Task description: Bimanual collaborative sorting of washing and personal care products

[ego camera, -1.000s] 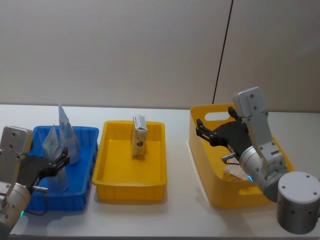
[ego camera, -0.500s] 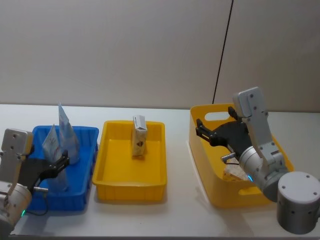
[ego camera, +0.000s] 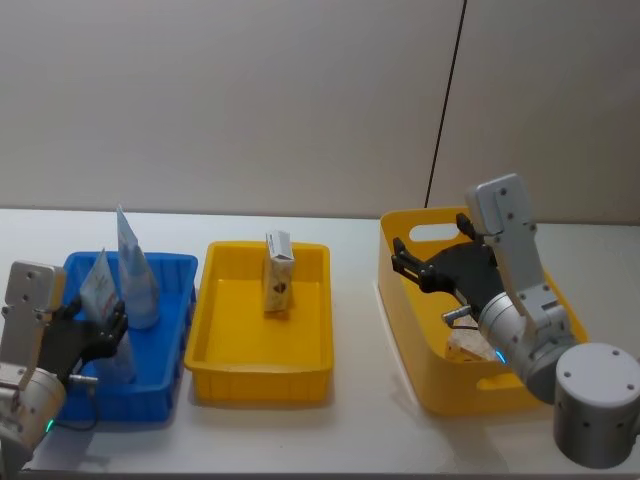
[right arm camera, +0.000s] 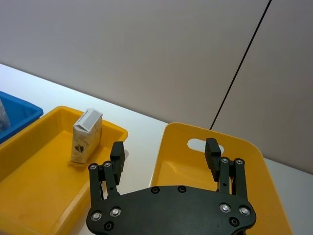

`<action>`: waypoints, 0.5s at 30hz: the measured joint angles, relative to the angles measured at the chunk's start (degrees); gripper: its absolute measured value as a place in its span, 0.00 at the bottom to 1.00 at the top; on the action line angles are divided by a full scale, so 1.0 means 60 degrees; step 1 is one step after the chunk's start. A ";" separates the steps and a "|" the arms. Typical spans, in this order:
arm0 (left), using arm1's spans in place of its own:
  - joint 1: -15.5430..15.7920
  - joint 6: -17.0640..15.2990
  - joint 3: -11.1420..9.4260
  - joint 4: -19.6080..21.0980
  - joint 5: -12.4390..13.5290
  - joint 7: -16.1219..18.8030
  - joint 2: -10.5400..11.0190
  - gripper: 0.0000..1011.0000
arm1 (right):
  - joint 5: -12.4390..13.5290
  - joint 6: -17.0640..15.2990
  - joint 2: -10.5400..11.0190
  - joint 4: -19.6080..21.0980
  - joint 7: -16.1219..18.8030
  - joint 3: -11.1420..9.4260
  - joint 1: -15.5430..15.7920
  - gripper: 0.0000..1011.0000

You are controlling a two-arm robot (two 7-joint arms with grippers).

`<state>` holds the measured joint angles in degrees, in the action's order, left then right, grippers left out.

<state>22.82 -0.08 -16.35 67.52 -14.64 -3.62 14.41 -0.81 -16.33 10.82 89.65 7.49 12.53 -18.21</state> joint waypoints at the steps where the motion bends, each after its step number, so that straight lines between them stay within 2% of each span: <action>1: 0.0009 0.0016 0.0004 -0.0025 0.0004 -0.0009 -0.0008 0.61 | 0.0000 0.0000 0.0000 0.0000 0.0000 0.0000 0.0000 0.99; 8: 0.0063 0.0158 0.0051 -0.0201 0.0072 -0.0064 -0.0057 0.38 | 0.0000 0.0000 0.0000 0.0000 0.0000 0.0000 -0.0001 0.99; 9: 0.0064 0.0163 0.0055 -0.0209 0.0077 -0.0065 -0.0061 0.33 | 0.0000 0.0000 -0.0001 0.0000 0.0000 0.0000 0.0000 0.99; 15: 0.0064 0.0202 0.0082 -0.0227 0.0147 -0.0084 -0.0073 0.28 | 0.0000 0.0000 0.0000 0.0000 0.0000 0.0000 0.0000 0.99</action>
<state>23.21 1.13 -15.86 66.16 -13.76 -4.13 13.97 -0.81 -16.33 10.82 89.65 7.49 12.53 -18.22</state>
